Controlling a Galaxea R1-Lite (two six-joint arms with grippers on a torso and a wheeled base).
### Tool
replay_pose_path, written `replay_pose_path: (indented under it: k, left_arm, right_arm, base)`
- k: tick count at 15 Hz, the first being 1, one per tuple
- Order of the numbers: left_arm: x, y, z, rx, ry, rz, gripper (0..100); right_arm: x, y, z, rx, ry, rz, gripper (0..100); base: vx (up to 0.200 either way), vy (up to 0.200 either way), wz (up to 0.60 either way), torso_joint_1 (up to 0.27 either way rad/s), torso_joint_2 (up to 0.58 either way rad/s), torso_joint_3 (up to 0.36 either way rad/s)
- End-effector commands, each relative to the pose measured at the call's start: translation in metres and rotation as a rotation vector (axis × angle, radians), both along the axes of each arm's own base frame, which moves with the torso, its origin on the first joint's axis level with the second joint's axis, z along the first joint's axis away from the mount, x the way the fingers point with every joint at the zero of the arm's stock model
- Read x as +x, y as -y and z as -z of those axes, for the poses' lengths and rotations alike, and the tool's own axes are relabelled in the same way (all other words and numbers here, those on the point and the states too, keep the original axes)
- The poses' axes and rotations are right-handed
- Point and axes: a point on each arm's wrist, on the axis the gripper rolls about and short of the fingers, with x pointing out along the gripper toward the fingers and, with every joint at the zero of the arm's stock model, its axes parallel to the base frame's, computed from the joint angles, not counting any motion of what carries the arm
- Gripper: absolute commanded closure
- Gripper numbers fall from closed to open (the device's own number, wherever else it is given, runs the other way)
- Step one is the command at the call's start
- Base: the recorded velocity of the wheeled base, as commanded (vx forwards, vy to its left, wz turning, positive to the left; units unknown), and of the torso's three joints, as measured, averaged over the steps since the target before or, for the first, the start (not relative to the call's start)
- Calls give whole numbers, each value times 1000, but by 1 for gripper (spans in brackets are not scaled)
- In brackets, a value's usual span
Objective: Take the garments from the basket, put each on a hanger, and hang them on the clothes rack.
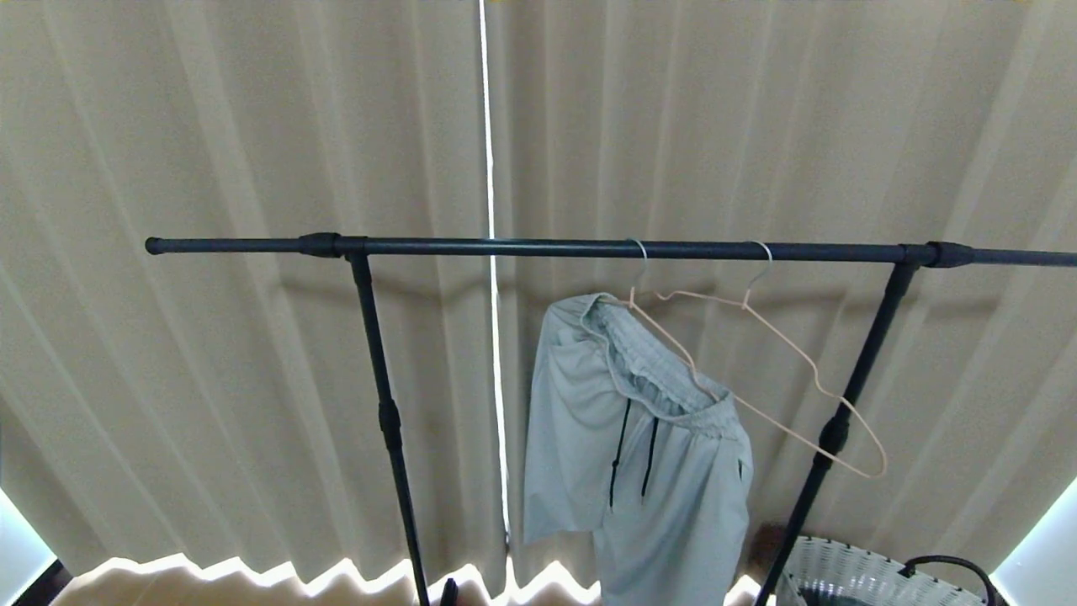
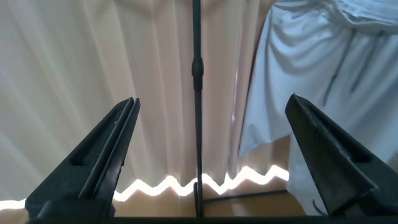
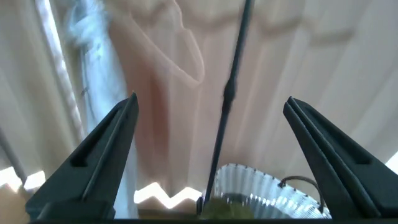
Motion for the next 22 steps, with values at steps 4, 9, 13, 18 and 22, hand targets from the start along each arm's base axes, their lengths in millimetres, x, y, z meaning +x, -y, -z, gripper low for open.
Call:
replay_pose_path:
  k: [4, 9, 13, 18, 22]
  left_arm:
    - [0, 0, 0, 0, -4, 0, 0]
    - [0, 0, 0, -3, -3, -2, 0]
    - [0, 0, 0, -3, -4, -2, 0]
    - [0, 0, 0, -5, -4, -5, 0]
    - [0, 0, 0, -5, -4, -5, 0]
  right_arm:
    - [0, 0, 0, -4, 2, -8, 0]
    - [0, 0, 0, -3, 2, -8, 0]
    - [0, 0, 0, -1, 2, -8, 0]
    - [0, 0, 0, 1, 2, -8, 0]
    - [0, 0, 0, 1, 2, -6, 0]
  base:
    - [-150, 0, 0, 2, 2, 3]
    - [0, 0, 0, 0, 0, 0]
    - [0, 0, 0, 0, 0, 0]
    - [0, 0, 0, -140, 314, 165]
    - [0, 0, 0, -234, 520, 285]
